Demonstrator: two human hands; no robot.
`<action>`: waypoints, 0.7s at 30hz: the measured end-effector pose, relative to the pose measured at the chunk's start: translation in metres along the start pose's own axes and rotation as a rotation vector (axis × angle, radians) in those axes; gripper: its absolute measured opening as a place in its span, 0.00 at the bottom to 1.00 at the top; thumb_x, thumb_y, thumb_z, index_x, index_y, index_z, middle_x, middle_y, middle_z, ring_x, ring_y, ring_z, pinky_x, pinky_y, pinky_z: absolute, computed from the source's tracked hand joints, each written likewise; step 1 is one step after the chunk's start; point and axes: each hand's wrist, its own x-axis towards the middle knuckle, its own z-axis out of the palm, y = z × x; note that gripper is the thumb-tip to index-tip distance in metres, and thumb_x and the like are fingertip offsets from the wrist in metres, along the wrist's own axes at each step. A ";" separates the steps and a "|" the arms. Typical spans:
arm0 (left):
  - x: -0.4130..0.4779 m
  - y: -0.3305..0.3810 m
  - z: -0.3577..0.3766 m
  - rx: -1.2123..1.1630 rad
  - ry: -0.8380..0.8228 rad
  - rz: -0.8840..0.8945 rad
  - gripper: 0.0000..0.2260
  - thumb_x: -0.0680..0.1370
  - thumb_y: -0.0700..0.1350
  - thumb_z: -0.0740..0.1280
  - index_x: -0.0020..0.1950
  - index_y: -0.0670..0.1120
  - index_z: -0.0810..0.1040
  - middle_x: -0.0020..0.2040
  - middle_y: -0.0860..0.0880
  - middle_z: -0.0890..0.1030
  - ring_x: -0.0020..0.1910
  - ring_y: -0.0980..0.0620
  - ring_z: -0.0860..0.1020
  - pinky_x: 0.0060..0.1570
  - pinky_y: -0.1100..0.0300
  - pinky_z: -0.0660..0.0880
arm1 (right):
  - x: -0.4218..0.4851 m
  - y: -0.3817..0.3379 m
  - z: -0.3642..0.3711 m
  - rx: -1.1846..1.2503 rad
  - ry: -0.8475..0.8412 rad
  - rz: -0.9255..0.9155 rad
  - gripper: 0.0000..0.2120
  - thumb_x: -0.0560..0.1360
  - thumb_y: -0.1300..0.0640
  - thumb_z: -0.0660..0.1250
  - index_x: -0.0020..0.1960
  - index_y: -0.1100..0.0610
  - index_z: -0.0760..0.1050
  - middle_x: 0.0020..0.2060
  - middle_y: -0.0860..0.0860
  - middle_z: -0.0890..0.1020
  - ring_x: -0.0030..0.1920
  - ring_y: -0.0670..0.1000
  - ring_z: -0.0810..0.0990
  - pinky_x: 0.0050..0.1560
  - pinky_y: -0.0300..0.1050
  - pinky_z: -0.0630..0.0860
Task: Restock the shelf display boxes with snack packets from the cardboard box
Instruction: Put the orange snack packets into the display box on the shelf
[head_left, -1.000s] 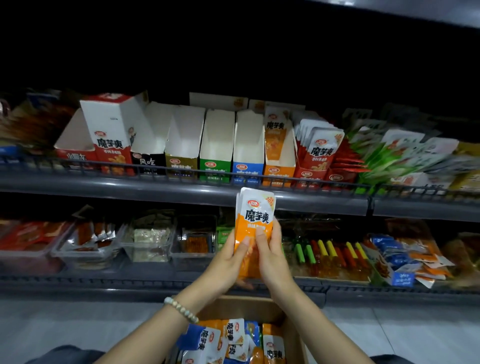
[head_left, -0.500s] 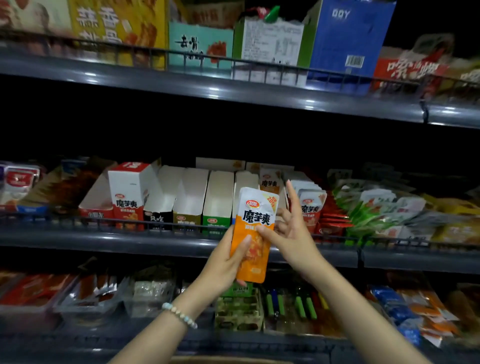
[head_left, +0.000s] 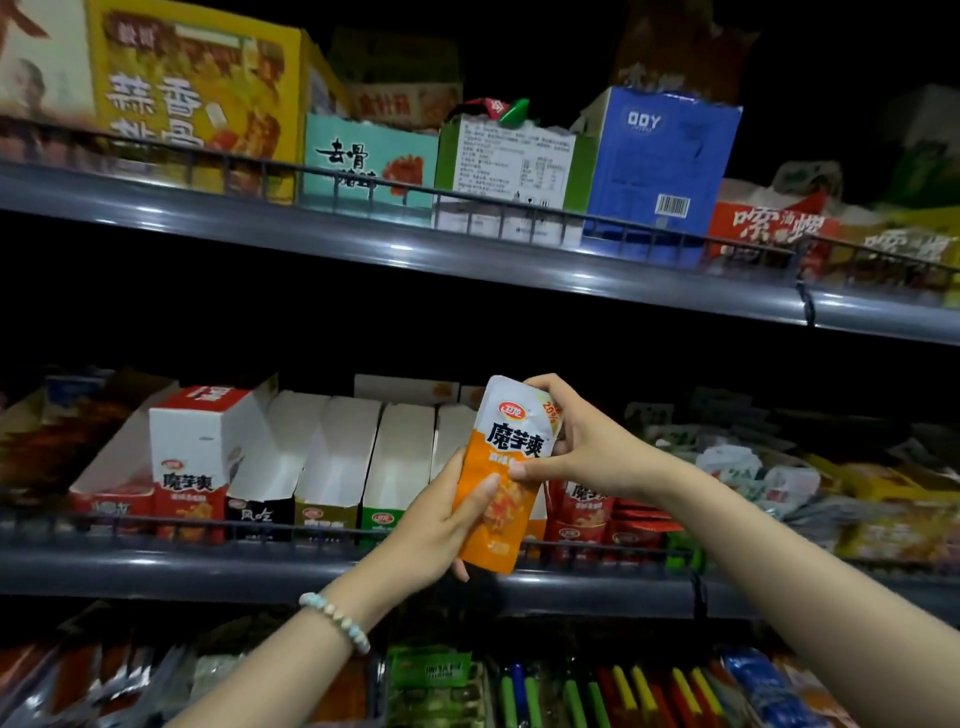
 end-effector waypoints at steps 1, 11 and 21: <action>0.007 -0.003 -0.001 0.004 0.002 -0.012 0.15 0.75 0.60 0.57 0.61 0.68 0.61 0.57 0.60 0.76 0.50 0.57 0.81 0.28 0.61 0.77 | 0.004 0.004 -0.002 0.010 0.006 0.004 0.30 0.70 0.64 0.73 0.65 0.51 0.61 0.53 0.51 0.79 0.50 0.49 0.83 0.45 0.44 0.82; 0.074 -0.068 -0.022 0.640 0.279 -0.120 0.25 0.80 0.61 0.53 0.75 0.57 0.56 0.75 0.55 0.61 0.74 0.52 0.59 0.71 0.54 0.58 | 0.064 0.067 -0.040 -0.037 0.307 0.082 0.34 0.67 0.63 0.76 0.67 0.57 0.62 0.56 0.55 0.80 0.52 0.53 0.82 0.52 0.55 0.80; 0.110 -0.113 -0.015 0.976 0.230 -0.065 0.51 0.59 0.80 0.32 0.78 0.57 0.45 0.79 0.53 0.47 0.77 0.51 0.39 0.69 0.53 0.28 | 0.116 0.096 -0.050 -0.333 0.287 0.033 0.38 0.70 0.65 0.73 0.73 0.56 0.58 0.59 0.48 0.71 0.60 0.43 0.69 0.52 0.24 0.66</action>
